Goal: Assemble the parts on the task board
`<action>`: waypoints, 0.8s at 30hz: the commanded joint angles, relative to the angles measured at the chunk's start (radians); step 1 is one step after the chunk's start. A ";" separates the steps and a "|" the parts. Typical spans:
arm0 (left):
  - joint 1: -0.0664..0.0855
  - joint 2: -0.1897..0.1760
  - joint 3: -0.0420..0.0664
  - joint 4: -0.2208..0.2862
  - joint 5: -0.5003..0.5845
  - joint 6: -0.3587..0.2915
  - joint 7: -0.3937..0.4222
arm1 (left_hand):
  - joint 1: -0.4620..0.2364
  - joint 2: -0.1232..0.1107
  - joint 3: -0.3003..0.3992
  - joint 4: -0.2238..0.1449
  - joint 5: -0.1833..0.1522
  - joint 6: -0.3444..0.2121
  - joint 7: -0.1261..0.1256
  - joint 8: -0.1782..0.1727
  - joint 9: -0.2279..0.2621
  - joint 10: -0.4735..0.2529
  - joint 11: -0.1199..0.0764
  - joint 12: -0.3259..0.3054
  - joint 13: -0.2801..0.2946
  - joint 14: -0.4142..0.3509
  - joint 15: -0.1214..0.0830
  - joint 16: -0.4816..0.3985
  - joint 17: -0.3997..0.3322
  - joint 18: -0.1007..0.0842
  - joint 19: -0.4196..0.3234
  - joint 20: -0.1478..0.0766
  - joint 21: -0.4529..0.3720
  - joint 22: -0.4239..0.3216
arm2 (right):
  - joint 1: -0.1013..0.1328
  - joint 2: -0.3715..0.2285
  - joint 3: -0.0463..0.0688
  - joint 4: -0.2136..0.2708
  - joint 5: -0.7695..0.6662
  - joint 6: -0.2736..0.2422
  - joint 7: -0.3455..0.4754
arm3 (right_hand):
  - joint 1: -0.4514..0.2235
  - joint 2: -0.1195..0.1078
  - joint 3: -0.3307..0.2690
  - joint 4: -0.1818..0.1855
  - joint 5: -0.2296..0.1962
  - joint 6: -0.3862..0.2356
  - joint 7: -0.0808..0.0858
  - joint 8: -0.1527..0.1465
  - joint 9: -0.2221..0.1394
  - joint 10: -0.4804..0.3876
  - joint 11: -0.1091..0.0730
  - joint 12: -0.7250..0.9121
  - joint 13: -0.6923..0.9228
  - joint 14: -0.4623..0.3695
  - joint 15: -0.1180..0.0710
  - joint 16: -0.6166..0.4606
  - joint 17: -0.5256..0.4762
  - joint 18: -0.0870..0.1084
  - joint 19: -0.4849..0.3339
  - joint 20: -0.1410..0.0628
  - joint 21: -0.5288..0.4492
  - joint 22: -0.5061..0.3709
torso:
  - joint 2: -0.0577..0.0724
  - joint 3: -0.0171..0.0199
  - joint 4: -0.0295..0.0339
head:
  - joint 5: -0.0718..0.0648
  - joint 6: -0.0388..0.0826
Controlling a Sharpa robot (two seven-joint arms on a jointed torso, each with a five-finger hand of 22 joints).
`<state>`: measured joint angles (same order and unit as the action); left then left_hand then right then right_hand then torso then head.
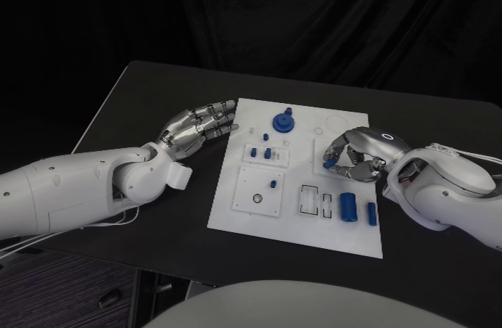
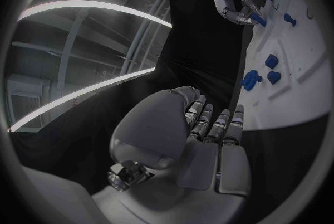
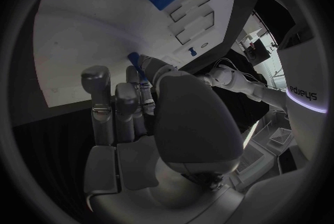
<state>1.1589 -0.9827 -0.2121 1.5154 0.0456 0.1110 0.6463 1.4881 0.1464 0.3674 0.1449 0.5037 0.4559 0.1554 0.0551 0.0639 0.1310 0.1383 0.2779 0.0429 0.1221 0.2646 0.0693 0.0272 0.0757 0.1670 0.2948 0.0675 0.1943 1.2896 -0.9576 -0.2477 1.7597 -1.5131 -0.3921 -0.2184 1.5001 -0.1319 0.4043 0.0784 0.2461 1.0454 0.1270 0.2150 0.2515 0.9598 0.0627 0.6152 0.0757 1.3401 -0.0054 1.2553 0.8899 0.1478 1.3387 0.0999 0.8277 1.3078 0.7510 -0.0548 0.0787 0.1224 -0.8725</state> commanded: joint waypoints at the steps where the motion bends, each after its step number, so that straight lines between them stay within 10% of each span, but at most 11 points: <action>1: -0.001 0.002 0.001 0.000 0.003 0.013 0.005 | 0.003 -0.010 0.008 0.000 0.004 0.008 0.001 0.006 0.001 0.000 0.007 0.004 0.001 0.002 0.001 0.005 0.001 -0.006 0.009 0.000 0.005 -0.001 | 0.009 -0.008 0.000 0.022 -0.003 -0.039 0.000 | -0.012 0.006 -0.001 -0.009 -0.009 0.011 -0.002 0.009 0.013 0.014 0.000 -0.011 -0.001 0.005 -0.007 0.004 0.003 -0.015 0.003 -0.007 0.009 0.089 | 0.000 0.0007 -0.0005 | -0.002 0.000; 12: -0.002 0.000 0.001 0.001 0.003 0.010 0.000 | 0.003 -0.011 0.009 0.000 0.005 0.012 0.003 0.007 0.002 0.001 0.008 0.006 0.001 0.002 0.001 0.005 0.001 -0.006 0.009 0.000 0.005 -0.001 | 0.058 -0.021 0.000 0.067 -0.014 -0.041 -0.011 | -0.026 0.008 -0.006 -0.008 -0.032 0.016 -0.006 0.017 0.033 0.029 -0.002 -0.034 -0.002 0.013 -0.009 0.006 0.010 -0.018 0.010 -0.010 0.023 0.091 | -0.002 -0.0005 -0.0004 | 0.008 0.000; 24: -0.002 0.001 0.001 0.002 0.003 0.011 -0.001 | 0.003 -0.011 0.010 0.000 0.005 0.012 0.004 0.007 0.002 0.002 0.009 0.006 0.001 0.002 0.001 0.006 0.001 -0.006 0.008 0.000 0.005 -0.002 | 0.057 0.057 0.000 0.124 -0.053 0.043 0.017 | -0.042 0.009 -0.014 -0.004 -0.045 0.021 -0.013 0.025 0.061 0.049 -0.007 -0.071 -0.003 0.080 -0.014 0.079 0.149 -0.041 0.064 -0.015 0.159 0.123 | -0.002 -0.0012 0.0025 | 0.022 0.000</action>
<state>1.1588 -0.9830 -0.2121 1.5149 0.0457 0.1111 0.6374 1.4920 0.1425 0.3731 0.1448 0.5036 0.4632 0.1588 0.0551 0.0652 0.1345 0.1417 0.2778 0.0427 0.1220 0.2645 0.0693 0.0269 0.0760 0.1671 0.2948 0.0675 0.1931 1.3495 -0.9023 -0.2478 1.8769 -1.5330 -0.3911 -0.2157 1.4680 -0.1234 0.3958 0.0757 0.2036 1.0616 0.1148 0.2353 0.2610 1.0029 0.0556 0.5460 0.0739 1.4156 -0.0196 1.3298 1.0300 0.1162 1.3988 0.0848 0.9778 1.3077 0.7491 -0.0561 0.0796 0.1427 -0.8725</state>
